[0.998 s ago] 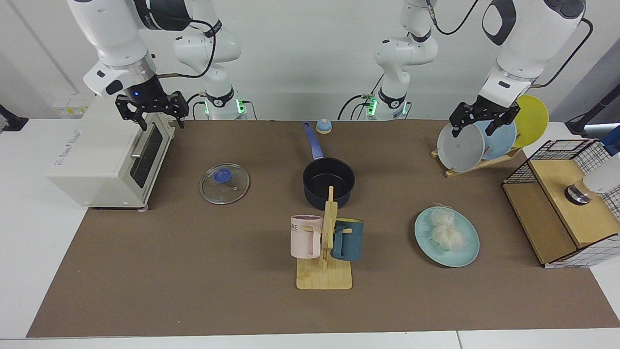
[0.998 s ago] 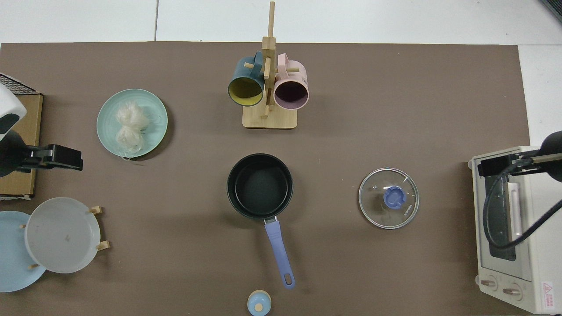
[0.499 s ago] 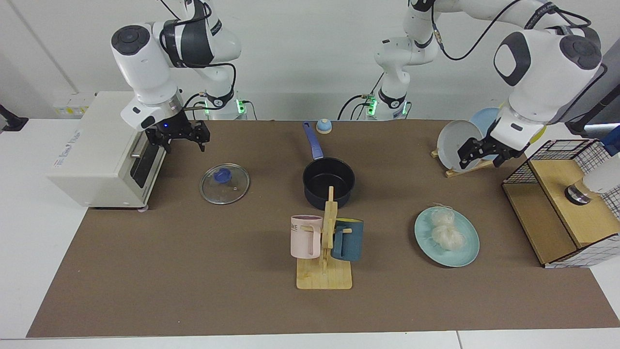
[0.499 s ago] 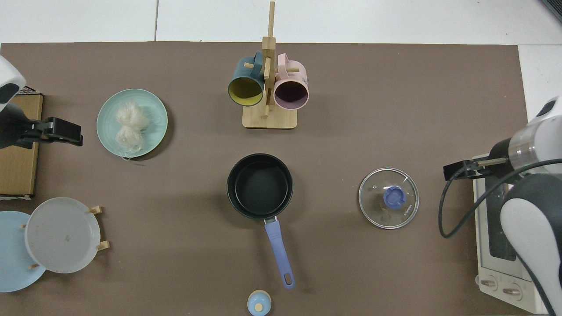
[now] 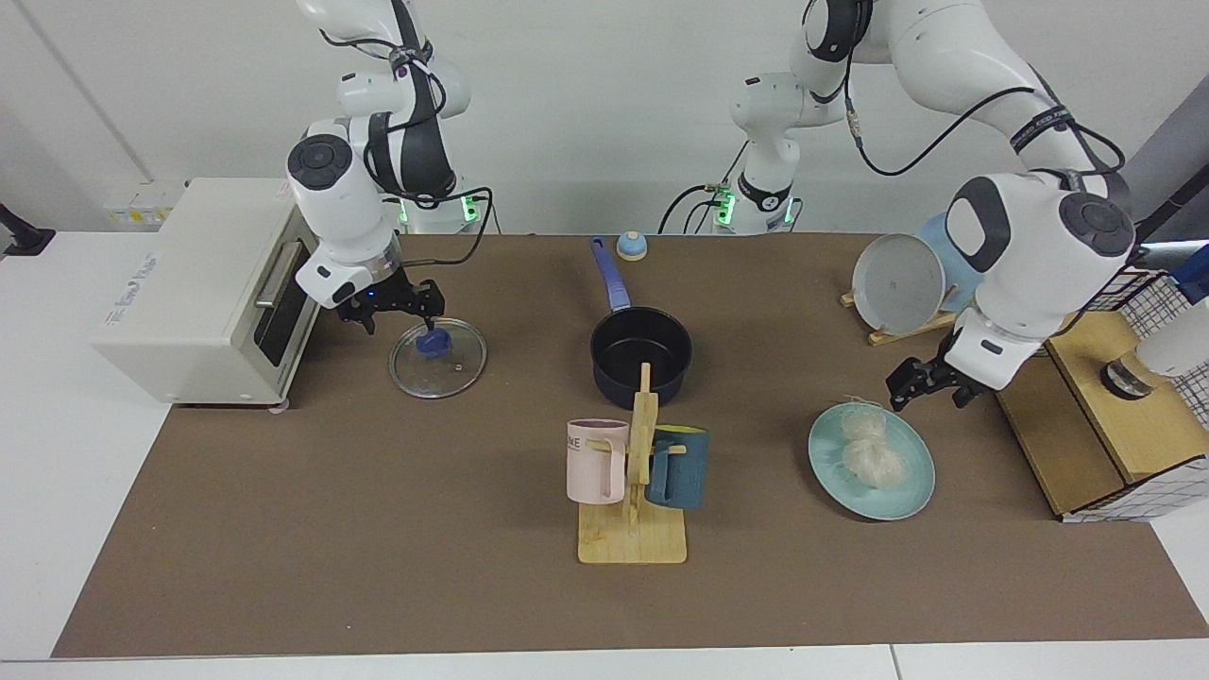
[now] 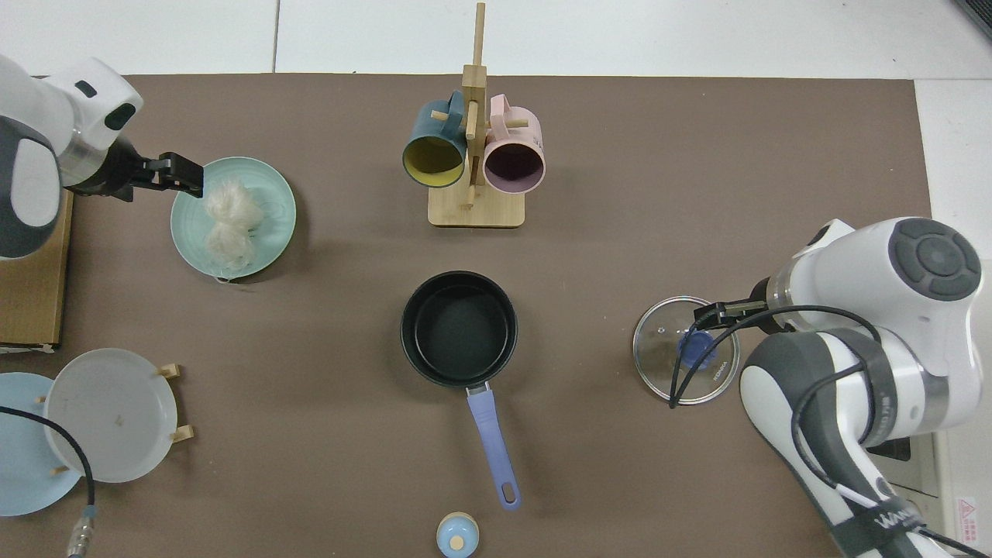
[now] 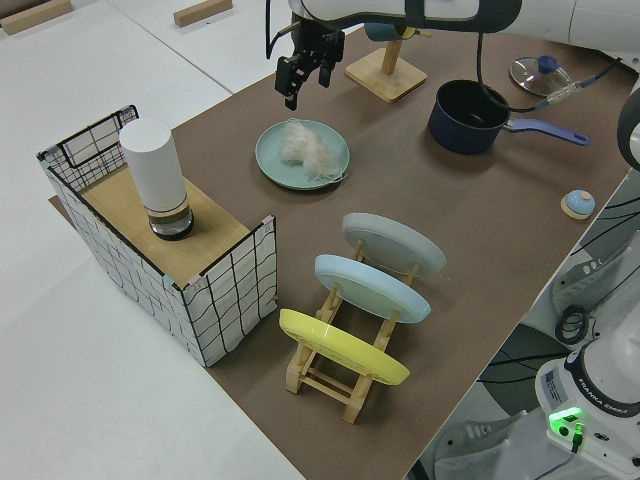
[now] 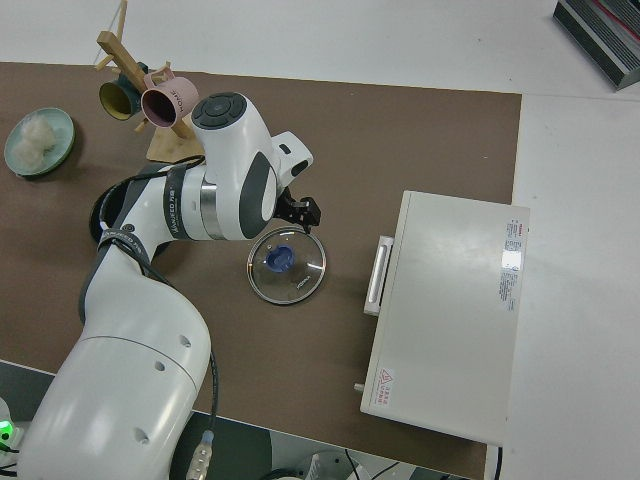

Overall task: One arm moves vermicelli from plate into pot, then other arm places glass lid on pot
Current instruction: 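Grasp the vermicelli with the left gripper while the right gripper grips the lid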

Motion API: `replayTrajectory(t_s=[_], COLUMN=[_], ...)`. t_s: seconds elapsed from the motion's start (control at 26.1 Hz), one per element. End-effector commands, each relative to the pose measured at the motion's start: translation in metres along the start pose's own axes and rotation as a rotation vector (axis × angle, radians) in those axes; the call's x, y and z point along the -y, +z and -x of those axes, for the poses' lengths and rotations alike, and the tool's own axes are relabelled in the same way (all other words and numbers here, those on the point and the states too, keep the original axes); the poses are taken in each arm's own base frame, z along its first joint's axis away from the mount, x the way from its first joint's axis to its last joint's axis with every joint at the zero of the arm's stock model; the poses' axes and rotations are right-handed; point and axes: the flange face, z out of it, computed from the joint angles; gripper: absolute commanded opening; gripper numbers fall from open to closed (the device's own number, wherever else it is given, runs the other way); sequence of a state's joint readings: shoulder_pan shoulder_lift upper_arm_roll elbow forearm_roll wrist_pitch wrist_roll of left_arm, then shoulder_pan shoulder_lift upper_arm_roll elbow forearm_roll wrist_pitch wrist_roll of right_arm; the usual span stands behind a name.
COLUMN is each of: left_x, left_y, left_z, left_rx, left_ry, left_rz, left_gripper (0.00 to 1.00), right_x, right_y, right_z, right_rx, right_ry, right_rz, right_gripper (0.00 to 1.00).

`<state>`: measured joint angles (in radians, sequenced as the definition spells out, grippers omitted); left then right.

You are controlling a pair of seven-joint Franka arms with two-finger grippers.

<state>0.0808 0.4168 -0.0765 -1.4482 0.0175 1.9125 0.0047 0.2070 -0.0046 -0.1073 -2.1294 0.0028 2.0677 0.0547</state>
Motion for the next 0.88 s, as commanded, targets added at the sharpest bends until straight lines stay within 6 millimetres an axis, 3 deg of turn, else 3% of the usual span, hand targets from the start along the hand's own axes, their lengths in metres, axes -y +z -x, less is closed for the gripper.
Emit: replayTrajectory(t_s=[0.0,0.23,0.35,0.69,0.73,0.77,0.84], left_x=[-0.004,-0.012,-0.017,-0.018,-0.018,-0.018,-0.019], left_y=[0.041,0.094,0.116,0.131,0.132,0.133,0.135], left_z=[0.009,0.021,0.031,0.031,0.030,0.030,0.031], left_rx=[-0.026,0.015,0.021,-0.020,-0.026,-0.028,-0.025], left_ry=[0.029,0.031,0.034,0.044,0.044,0.044,0.048], left_rz=[-0.015,-0.008,-0.004,0.005,0.005,0.005,0.004], left_gripper=[1.00,1.00,1.00,0.99,0.97,0.88,0.53], right_x=[0.004,0.010,0.021,0.024,0.024,0.024,0.023], right_y=[0.029,0.068,0.075,0.088,0.090,0.092,0.094], right_z=[0.002,0.005,0.007,0.016,0.018,0.018,0.019], right_rx=[-0.019,-0.006,-0.005,0.027,0.031,0.036,0.048], right_ry=[0.023,0.041,0.033,0.027,0.026,0.024,0.023], right_rz=[-0.014,-0.009,-0.013,-0.010,-0.010,-0.009,-0.008], right_gripper=[1.00,1.00,1.00,1.00,1.00,1.00,1.00])
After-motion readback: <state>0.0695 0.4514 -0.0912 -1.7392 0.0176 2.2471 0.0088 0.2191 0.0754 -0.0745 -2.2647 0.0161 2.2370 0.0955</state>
